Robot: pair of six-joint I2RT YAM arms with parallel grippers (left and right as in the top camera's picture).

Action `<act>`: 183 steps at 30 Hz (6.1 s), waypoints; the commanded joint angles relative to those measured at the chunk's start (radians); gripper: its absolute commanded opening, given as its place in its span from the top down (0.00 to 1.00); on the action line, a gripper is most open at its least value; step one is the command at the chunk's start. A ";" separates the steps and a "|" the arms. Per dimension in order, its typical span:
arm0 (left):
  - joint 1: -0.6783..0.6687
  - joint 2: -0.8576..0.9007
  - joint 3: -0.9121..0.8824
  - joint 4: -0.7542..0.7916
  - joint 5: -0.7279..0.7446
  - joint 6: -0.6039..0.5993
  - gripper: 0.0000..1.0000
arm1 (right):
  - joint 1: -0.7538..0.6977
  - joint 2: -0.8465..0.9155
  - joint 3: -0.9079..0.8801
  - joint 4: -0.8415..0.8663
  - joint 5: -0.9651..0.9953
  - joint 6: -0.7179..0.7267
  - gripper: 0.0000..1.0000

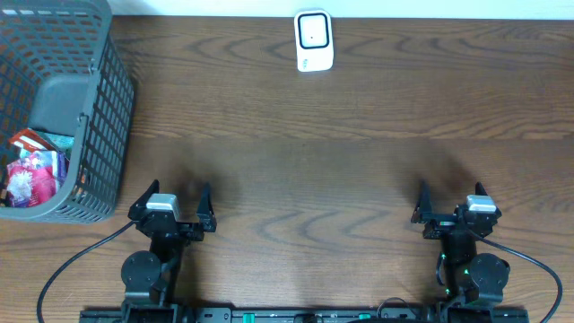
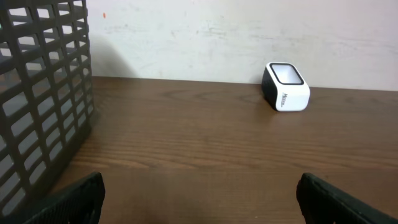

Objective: Scan the item barcode

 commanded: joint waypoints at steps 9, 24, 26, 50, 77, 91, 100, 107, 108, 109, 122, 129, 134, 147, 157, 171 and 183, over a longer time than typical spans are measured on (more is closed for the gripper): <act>0.008 -0.006 -0.014 -0.038 0.010 0.000 0.02 | 0.008 -0.006 -0.003 -0.002 0.001 -0.011 0.01; 0.008 -0.006 -0.014 -0.038 0.010 0.000 0.02 | 0.008 -0.006 -0.003 -0.002 0.001 -0.011 0.01; 0.008 -0.006 -0.014 -0.038 0.010 0.000 0.02 | 0.008 -0.006 -0.003 -0.002 0.001 -0.011 0.01; 0.008 -0.006 -0.014 -0.038 0.010 0.000 0.02 | 0.008 -0.006 -0.003 -0.002 0.001 -0.011 0.01; 0.008 -0.006 -0.014 -0.038 0.010 0.000 0.02 | 0.008 -0.006 -0.003 -0.002 0.001 -0.011 0.01; 0.008 -0.006 -0.014 -0.038 0.010 0.000 0.02 | 0.008 -0.006 -0.003 -0.002 0.001 -0.011 0.01; 0.008 -0.006 -0.014 -0.038 0.010 0.000 0.02 | 0.008 -0.006 -0.003 -0.002 0.001 -0.011 0.01; 0.008 -0.006 -0.014 -0.038 0.010 0.000 0.02 | 0.008 -0.006 -0.003 -0.002 0.001 -0.011 0.01; 0.008 -0.006 -0.014 -0.038 0.010 0.001 0.02 | 0.008 -0.006 -0.003 -0.002 0.001 -0.011 0.01; 0.008 -0.006 -0.014 -0.038 0.001 0.025 0.02 | 0.008 -0.006 -0.003 -0.002 0.001 -0.011 0.01; 0.009 -0.006 -0.014 -0.040 -0.032 0.075 0.03 | 0.008 -0.006 -0.003 -0.002 0.001 -0.011 0.01; 0.009 -0.006 -0.014 -0.041 -0.032 0.075 0.03 | 0.008 -0.006 -0.003 -0.002 0.001 -0.011 0.01; 0.009 -0.006 -0.014 -0.028 -0.017 0.058 0.02 | 0.008 -0.006 -0.003 -0.002 0.001 -0.011 0.01; 0.009 -0.006 -0.011 0.383 0.422 -0.305 0.02 | 0.008 -0.006 -0.003 -0.002 0.001 -0.011 0.01; 0.009 0.077 0.222 0.528 0.319 -0.244 0.02 | 0.008 -0.006 -0.003 -0.002 0.001 -0.011 0.01; 0.010 0.750 0.924 0.228 -0.019 -0.068 0.02 | 0.008 -0.006 -0.003 -0.002 0.001 -0.011 0.01; 0.198 1.297 1.692 -0.545 -0.520 0.098 0.02 | 0.008 -0.006 -0.003 -0.002 0.001 -0.011 0.01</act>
